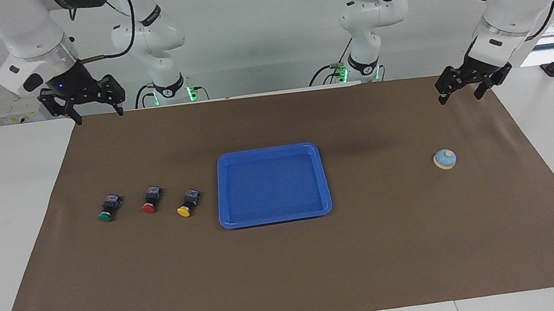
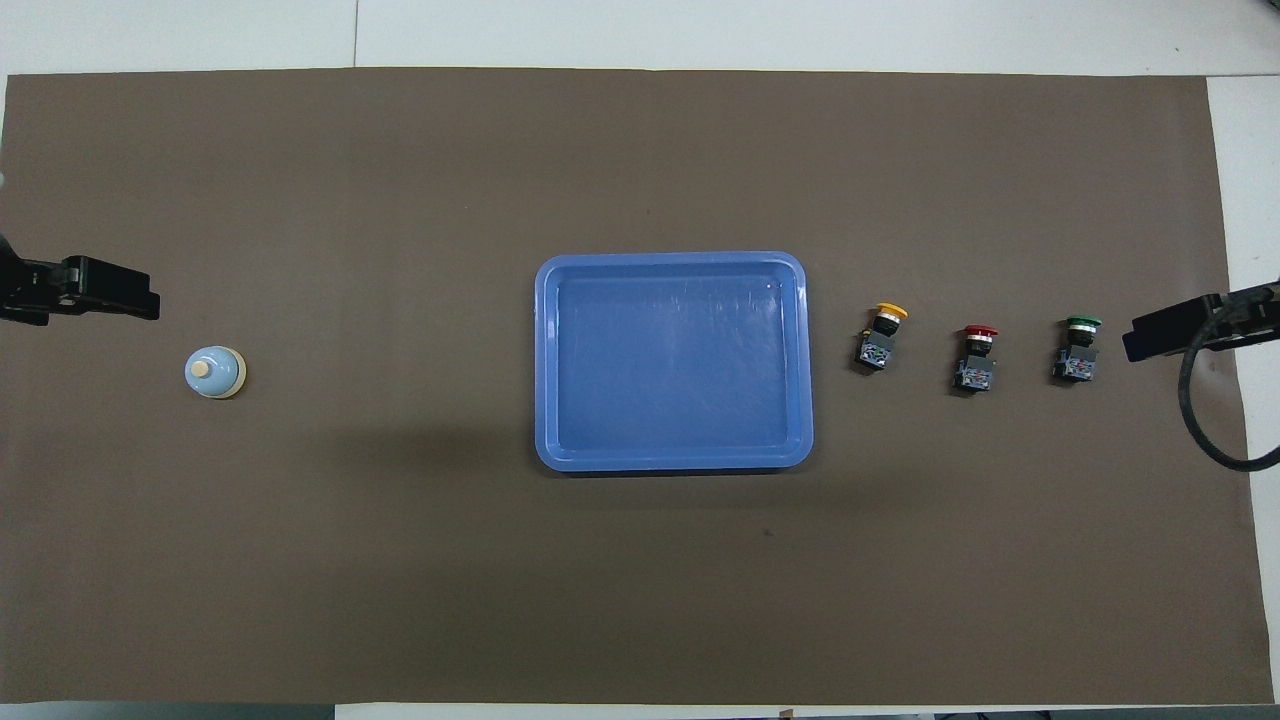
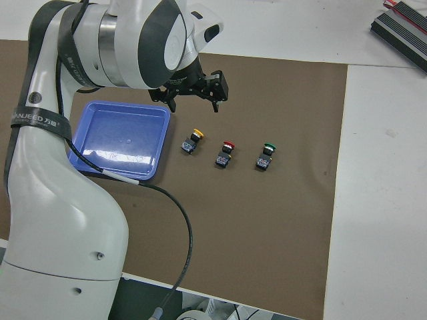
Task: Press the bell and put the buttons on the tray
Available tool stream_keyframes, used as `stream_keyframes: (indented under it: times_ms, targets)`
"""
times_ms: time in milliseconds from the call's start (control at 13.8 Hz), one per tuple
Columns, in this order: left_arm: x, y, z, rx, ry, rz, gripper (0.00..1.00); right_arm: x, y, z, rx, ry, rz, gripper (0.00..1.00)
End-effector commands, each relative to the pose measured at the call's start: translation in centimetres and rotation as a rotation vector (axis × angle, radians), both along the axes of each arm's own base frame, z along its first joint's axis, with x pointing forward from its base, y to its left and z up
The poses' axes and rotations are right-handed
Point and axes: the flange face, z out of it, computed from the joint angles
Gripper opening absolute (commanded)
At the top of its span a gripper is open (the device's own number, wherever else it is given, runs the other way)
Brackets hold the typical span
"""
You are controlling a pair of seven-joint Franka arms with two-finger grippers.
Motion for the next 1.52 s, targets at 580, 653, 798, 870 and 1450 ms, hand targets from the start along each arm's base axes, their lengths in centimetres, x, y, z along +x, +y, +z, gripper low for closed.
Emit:
stream_keyframes:
  times_ms: [580,653,798,870,1450]
  targets:
    - [-0.4,6.3,-10.0,0.008,0.062,0.065,0.00,-0.5,-0.3,0.1,-0.002,0.006,0.008,1.00]
    - [-0.2,6.8,-11.9,0.007,0.063,0.055,0.00,-0.5,-0.2,0.1,-0.002,0.006,0.011,1.00]
    - [0.6,8.5,-16.6,0.006,0.048,0.072,0.00,-0.5,-0.3,0.2,-0.002,0.004,0.008,1.00]
    - [0.9,8.7,-18.6,0.006,0.043,0.066,0.00,-0.5,-0.3,0.1,-0.002,0.006,0.008,1.00]
    - [0.3,9.2,-27.1,0.007,0.023,0.055,0.00,-0.5,-0.3,0.1,-0.002,0.006,0.008,1.00]
